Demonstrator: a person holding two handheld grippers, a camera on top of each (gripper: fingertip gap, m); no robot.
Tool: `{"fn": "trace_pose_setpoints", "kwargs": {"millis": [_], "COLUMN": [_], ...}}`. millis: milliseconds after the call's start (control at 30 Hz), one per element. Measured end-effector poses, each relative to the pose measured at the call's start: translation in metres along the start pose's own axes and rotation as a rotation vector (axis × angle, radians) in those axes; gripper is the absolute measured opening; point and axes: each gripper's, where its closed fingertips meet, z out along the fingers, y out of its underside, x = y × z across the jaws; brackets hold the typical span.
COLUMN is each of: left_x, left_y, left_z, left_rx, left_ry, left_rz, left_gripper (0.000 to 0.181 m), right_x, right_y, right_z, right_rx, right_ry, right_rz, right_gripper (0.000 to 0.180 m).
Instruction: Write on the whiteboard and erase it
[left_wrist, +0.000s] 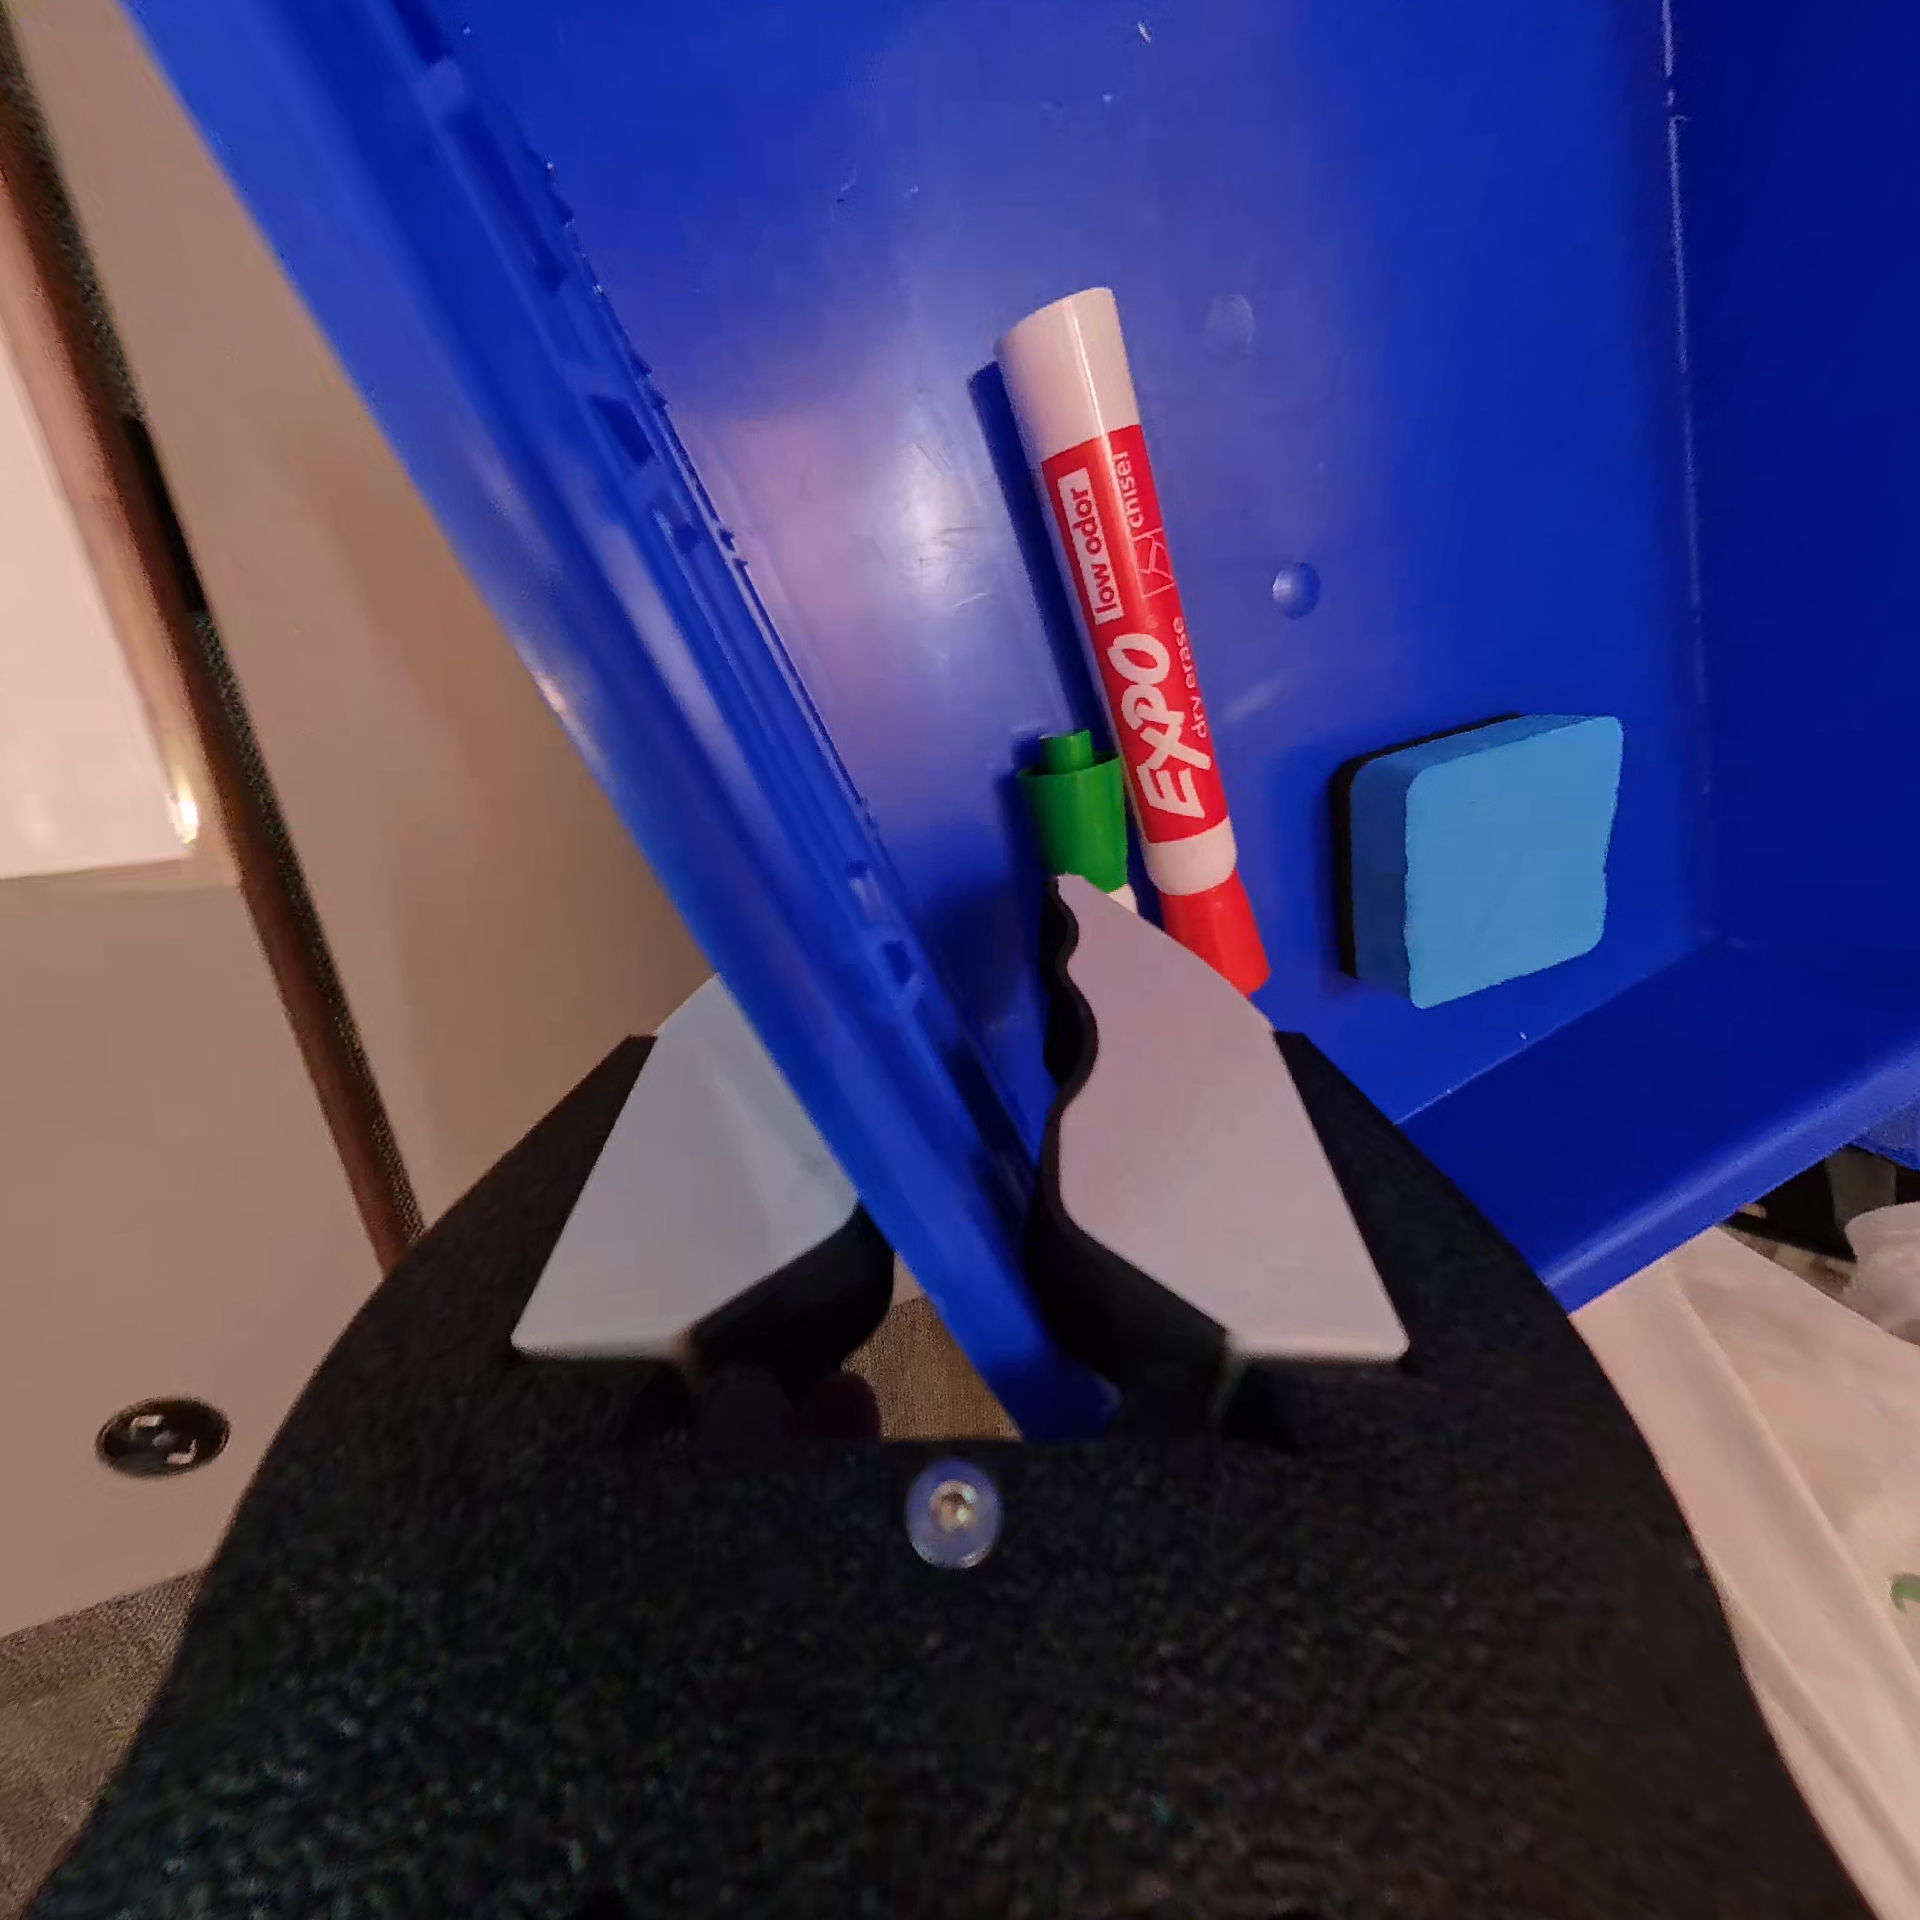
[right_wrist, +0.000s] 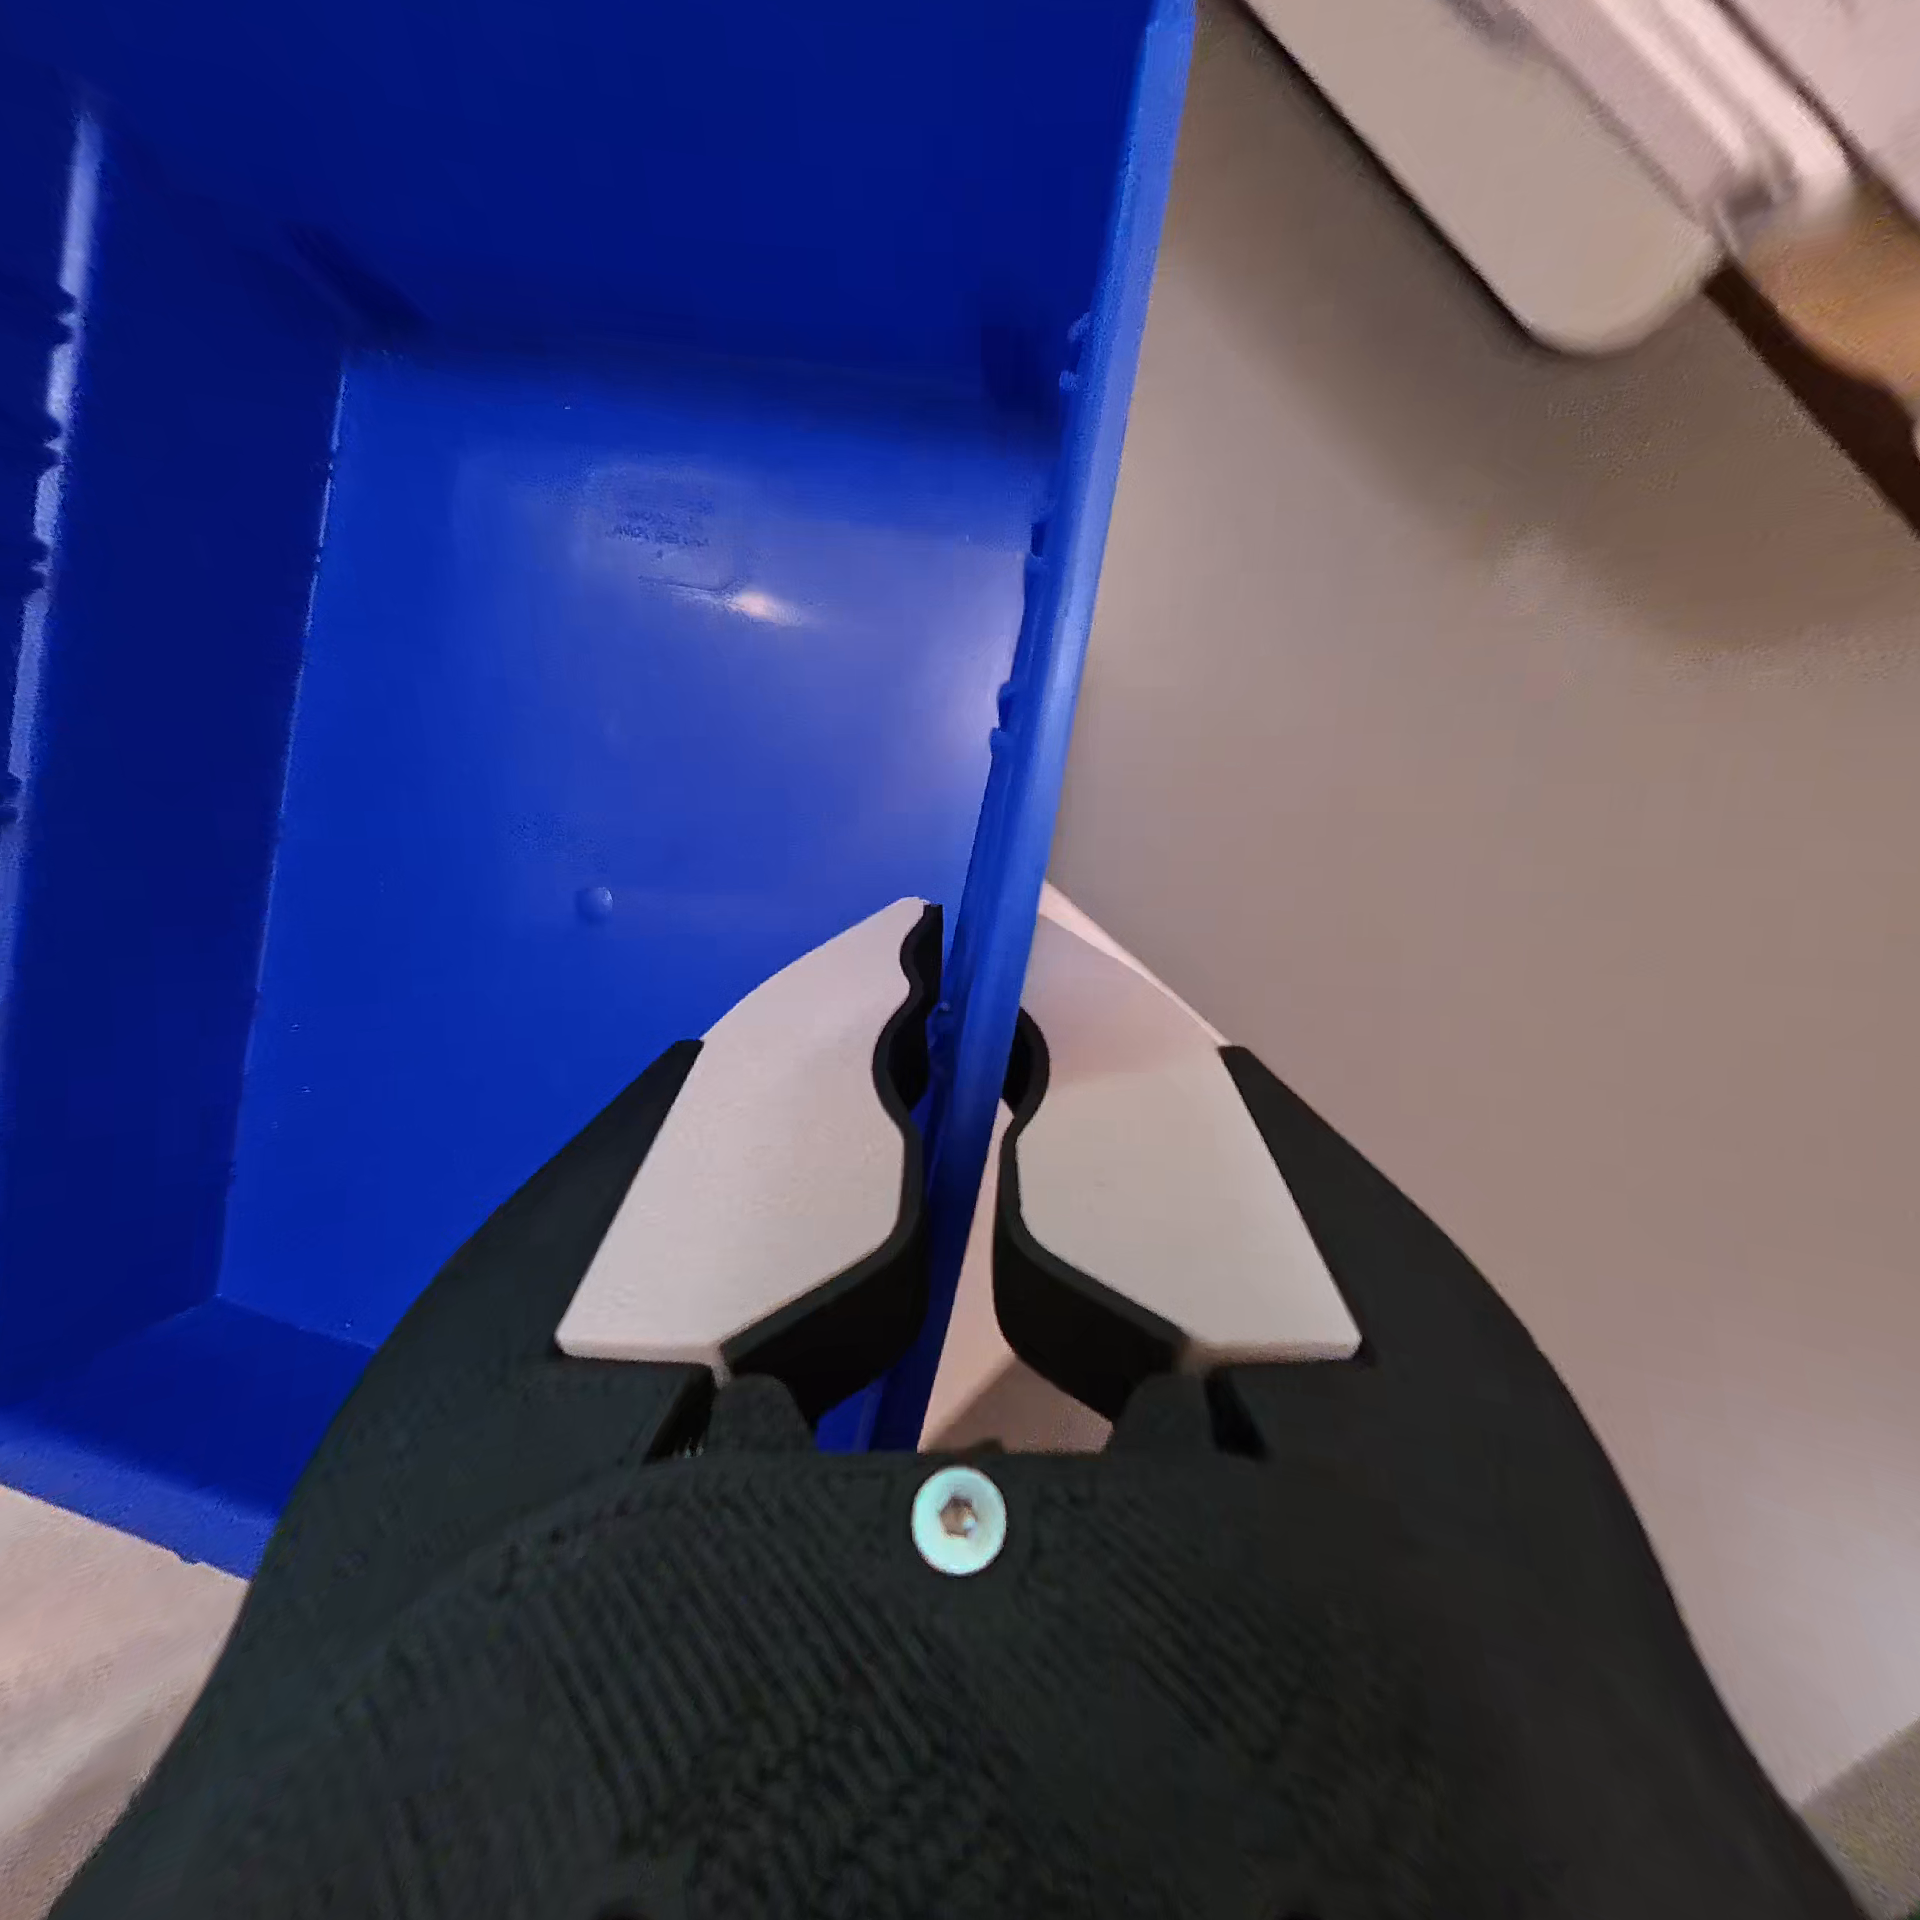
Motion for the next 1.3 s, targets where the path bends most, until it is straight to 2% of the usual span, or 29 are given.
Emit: {"fn": "trace_pose_setpoints", "kwargs": {"millis": [167, 333, 433, 567, 767, 967, 1300], "left_x": [0.02, 0.037, 0.05, 0.066, 0.073, 0.064, 0.055], "left_y": [-0.011, -0.025, -0.031, -0.037, -0.044, -0.051, -0.049], "left_z": [0.048, 0.095, 0.124, 0.159, 0.189, 0.195, 0.205], "left_rx": [-0.063, -0.11, -0.136, -0.175, -0.224, -0.199, -0.143], "left_ry": [0.018, 0.018, 0.018, 0.02, -0.016, -0.045, -0.075], "left_rz": [0.042, 0.096, 0.131, 0.175, 0.214, 0.214, 0.251], "left_gripper": [0.027, 0.027, 0.027, 0.028, 0.028, 0.028, 0.028], "right_x": [0.089, 0.189, 0.241, 0.289, 0.329, 0.349, 0.364], "right_y": [0.087, 0.142, 0.165, 0.186, 0.196, 0.198, 0.204], "right_z": [-0.045, -0.08, -0.079, -0.059, -0.036, -0.02, -0.009], "right_rx": [0.027, 0.106, 0.127, 0.124, 0.105, 0.067, 0.129], "right_ry": [0.07, 0.202, 0.257, 0.269, 0.257, 0.279, 0.192], "right_rz": [0.233, 0.439, 0.521, 0.625, 0.671, 0.65, 0.702], "right_gripper": [0.009, 0.009, 0.009, 0.009, 0.009, 0.009, 0.009]}}
